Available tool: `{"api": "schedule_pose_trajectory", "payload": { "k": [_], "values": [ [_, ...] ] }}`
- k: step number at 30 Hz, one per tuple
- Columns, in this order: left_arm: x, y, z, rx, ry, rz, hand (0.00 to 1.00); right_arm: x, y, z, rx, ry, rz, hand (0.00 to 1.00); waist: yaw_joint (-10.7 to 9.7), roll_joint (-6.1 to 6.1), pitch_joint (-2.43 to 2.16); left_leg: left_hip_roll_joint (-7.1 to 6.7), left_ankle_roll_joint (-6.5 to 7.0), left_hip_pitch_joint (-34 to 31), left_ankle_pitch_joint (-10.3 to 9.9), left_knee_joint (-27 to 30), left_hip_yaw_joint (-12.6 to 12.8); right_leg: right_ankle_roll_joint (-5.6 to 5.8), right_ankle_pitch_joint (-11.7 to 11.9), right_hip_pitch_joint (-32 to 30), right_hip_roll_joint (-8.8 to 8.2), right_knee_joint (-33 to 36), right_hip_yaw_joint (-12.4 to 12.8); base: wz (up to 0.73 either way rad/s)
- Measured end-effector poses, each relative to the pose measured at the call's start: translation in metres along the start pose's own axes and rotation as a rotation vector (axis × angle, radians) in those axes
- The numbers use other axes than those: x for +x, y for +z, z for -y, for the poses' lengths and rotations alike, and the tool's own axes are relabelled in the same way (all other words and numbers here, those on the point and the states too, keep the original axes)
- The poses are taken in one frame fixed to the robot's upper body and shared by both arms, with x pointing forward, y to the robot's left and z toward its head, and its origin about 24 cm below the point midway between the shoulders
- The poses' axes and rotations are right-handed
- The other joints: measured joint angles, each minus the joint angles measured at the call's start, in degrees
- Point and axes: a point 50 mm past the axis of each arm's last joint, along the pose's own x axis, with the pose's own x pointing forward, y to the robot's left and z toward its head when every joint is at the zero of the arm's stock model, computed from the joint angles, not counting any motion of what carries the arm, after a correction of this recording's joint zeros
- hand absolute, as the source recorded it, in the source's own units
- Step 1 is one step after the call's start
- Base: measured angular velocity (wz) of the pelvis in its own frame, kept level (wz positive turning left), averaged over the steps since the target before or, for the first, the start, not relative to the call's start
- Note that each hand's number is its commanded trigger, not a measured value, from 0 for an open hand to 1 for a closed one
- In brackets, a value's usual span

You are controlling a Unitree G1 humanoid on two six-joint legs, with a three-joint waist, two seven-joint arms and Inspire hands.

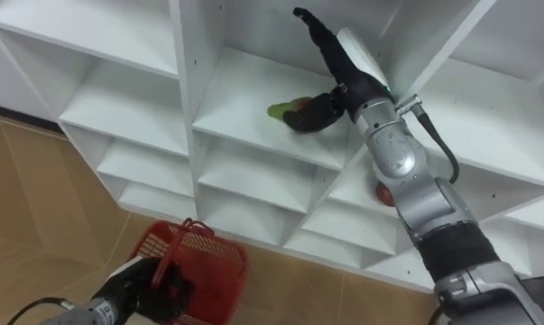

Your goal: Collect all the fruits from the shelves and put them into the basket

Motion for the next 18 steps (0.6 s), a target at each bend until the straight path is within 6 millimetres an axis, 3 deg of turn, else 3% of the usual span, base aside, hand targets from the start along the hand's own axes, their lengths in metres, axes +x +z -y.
{"api": "schedule_pose_trajectory", "payload": {
  "k": [18],
  "values": [
    [0.0, -0.003, 0.001, 0.057, -0.028, -0.042, 1.0, 0.0, -0.023, 0.0, 0.033, 0.005, -0.115, 0.0, 1.3, -0.02, 0.02, -0.83, 0.43, 0.12, 0.27, -0.18, -0.65, 0.16, 0.04, 0.51, -0.72, -0.06, -0.34, 0.01]
  ]
}}
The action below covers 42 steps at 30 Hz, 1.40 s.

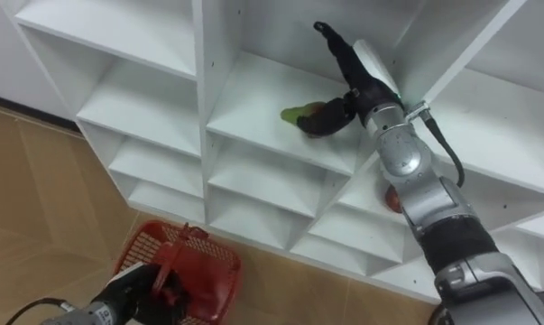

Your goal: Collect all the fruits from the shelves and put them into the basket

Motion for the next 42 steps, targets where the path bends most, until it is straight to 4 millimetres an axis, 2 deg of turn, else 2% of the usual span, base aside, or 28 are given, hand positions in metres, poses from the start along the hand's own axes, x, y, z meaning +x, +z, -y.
{"api": "schedule_pose_trajectory", "payload": {
  "k": [11, 19, 42],
  "values": [
    [0.001, 0.002, 0.002, -0.007, -0.017, -0.003, 1.0, -0.003, -0.013, -0.004, -0.003, 0.026, -0.055, 0.0, 0.39, 0.15, 0.13, -0.14, 0.03, -0.6, 0.01, 0.29, -0.59, 0.09, -0.01, -0.22, -0.09, -0.05, -0.64, 0.02],
    [0.001, 0.003, 0.001, -0.005, -0.01, 0.001, 1.0, -0.006, -0.026, -0.008, -0.045, 0.066, -0.106, 0.0, 1.69, 0.05, 0.1, -0.21, 0.12, -1.7, 0.51, 0.21, -0.49, 0.12, 0.06, -1.51, -0.17, 0.05, -0.55, 0.0],
    [0.001, 0.005, -0.001, -0.017, 0.003, 0.008, 1.0, -0.002, -0.021, -0.004, -0.047, 0.055, -0.082, 0.0, 1.65, -0.06, 0.12, -0.17, 0.17, -3.75, 0.98, 0.15, -0.13, -0.05, 0.7, -3.73, -0.15, 0.15, -0.12, 0.0]
  ]
}}
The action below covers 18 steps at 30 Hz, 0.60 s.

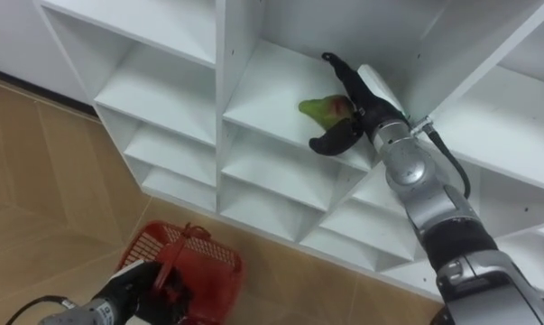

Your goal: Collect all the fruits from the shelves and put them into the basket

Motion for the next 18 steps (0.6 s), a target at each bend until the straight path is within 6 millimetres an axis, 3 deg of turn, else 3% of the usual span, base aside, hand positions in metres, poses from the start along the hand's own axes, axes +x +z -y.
{"api": "schedule_pose_trajectory", "payload": {
  "k": [18],
  "values": [
    [0.0003, 0.001, -0.0006, 0.003, 0.005, 0.002, 1.0, 0.0023, 0.0006, 0.0025, 0.01, 0.027, -0.007, 0.0, -0.34, 0.04, 0.05, -0.2, 0.02, -1.11, 0.64, -0.09, -0.23, -0.03, 0.07, -1.43, -0.19, 0.79, 0.26, 0.01]
  ]
}}
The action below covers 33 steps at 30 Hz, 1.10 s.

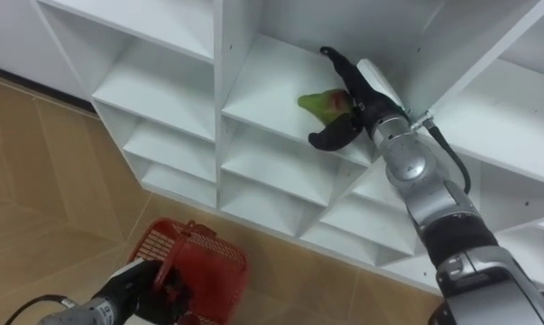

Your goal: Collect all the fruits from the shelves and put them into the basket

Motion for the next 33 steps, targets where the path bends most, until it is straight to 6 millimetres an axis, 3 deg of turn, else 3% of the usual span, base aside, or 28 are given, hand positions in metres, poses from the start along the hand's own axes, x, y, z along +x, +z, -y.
{"api": "schedule_pose_trajectory", "payload": {
  "k": [8, 25, 26, 27, 28, 29, 33],
  "values": [
    [0.0, -0.007, 0.0, -0.006, 0.001, -0.033, 1.0, 0.001, -0.008, 0.001, 0.058, 0.028, -0.042, 0.0, -0.26, 0.39, 0.3, -0.43, 0.17, 0.09, 0.2, 0.09, -0.78, 0.09, 0.01, 0.57, -0.29, -0.11, -0.6, 0.05],
    [-0.002, -0.014, -0.002, -0.01, 0.003, -0.068, 1.0, -0.002, -0.02, 0.003, 0.096, 0.03, -0.093, 0.0, -0.78, 0.3, 0.28, -1.14, 0.62, 0.27, 0.58, 0.25, -1.88, 0.73, 0.26, 1.91, -0.64, -1.13, -1.66, 0.05],
    [-0.002, -0.014, -0.002, -0.01, 0.003, -0.068, 1.0, -0.002, -0.02, 0.003, 0.096, 0.031, -0.095, 0.05, -0.83, 0.3, 0.28, -1.19, 0.63, 0.27, 0.59, 0.26, -1.98, 0.74, 0.26, 1.95, -0.67, -1.12, -1.72, 0.03],
    [-0.002, -0.014, -0.002, -0.01, 0.003, -0.069, 1.0, -0.002, -0.02, 0.003, 0.097, 0.032, -0.097, 0.55, -0.83, 0.31, 0.28, -1.22, 0.65, 0.27, 0.6, 0.27, -2.03, 0.76, 0.27, 1.96, -0.7, -1.12, -1.74, 0.0],
    [-0.002, -0.014, -0.002, -0.01, 0.003, -0.069, 1.0, -0.002, -0.021, 0.003, 0.098, 0.033, -0.097, 0.82, -0.83, 0.31, 0.28, -1.24, 0.66, 0.27, 0.61, 0.27, -2.04, 0.77, 0.28, 1.97, -0.71, -1.12, -1.75, 0.0],
    [-0.002, -0.014, -0.002, -0.011, 0.003, -0.07, 1.0, -0.003, -0.021, 0.003, 0.1, 0.034, -0.099, 1.0, -0.83, 0.31, 0.28, -1.27, 0.67, 0.27, 0.62, 0.27, -2.06, 0.8, 0.3, 1.98, -0.74, -1.11, -1.77, 0.0],
    [-0.002, -0.015, -0.002, -0.015, 0.003, -0.074, 1.0, -0.003, -0.022, 0.003, 0.104, 0.032, -0.103, 1.0, -0.84, 0.32, 0.28, -1.38, 0.74, 0.27, 0.65, 0.27, -2.08, 0.89, 0.37, 1.97, -0.85, -1.08, -1.79, 0.0]
  ]
}}
